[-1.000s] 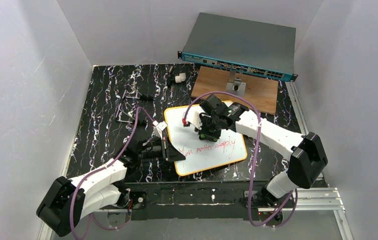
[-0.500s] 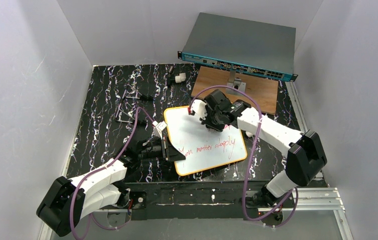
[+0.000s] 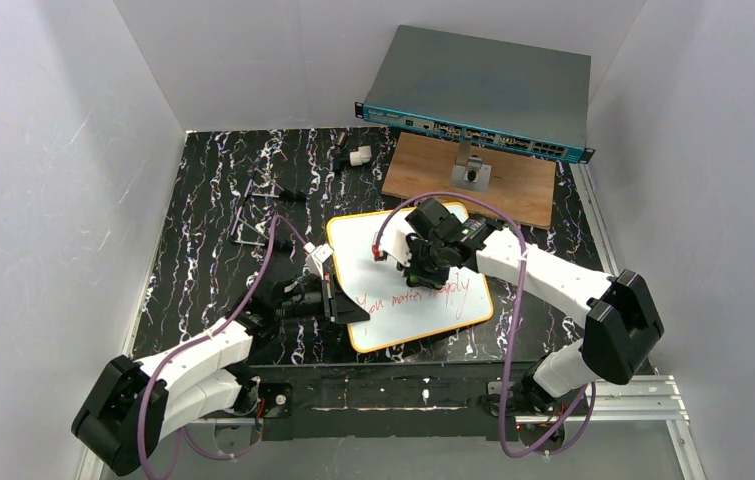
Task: Erase the whiteboard
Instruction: Erase the whiteboard at the center of the board.
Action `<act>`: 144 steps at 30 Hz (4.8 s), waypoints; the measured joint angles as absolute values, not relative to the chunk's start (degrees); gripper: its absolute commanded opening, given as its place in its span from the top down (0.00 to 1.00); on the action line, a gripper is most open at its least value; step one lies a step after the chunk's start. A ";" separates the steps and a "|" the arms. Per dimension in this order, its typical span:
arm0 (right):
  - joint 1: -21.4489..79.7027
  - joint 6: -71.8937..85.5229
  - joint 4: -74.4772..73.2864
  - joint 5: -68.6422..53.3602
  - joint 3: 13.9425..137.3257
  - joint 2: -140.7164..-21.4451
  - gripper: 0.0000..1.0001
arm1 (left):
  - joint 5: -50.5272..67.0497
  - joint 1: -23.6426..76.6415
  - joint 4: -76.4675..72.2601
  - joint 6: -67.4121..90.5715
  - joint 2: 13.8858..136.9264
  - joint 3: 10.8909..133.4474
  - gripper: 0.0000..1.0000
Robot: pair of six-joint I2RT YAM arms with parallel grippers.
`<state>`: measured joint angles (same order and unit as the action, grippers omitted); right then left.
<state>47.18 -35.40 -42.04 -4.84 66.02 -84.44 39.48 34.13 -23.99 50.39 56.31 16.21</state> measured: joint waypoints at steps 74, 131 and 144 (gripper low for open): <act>33.71 -24.03 -36.45 -12.88 68.42 -85.89 0.99 | 39.11 33.93 -21.82 48.12 57.28 18.79 1.00; 31.11 -33.65 -35.70 -16.91 61.95 -81.38 0.99 | 39.59 34.35 -21.74 47.79 56.40 18.41 1.00; 30.96 -30.79 -38.19 -23.46 62.00 -80.58 0.99 | 40.56 34.72 -22.20 46.35 56.38 18.31 1.00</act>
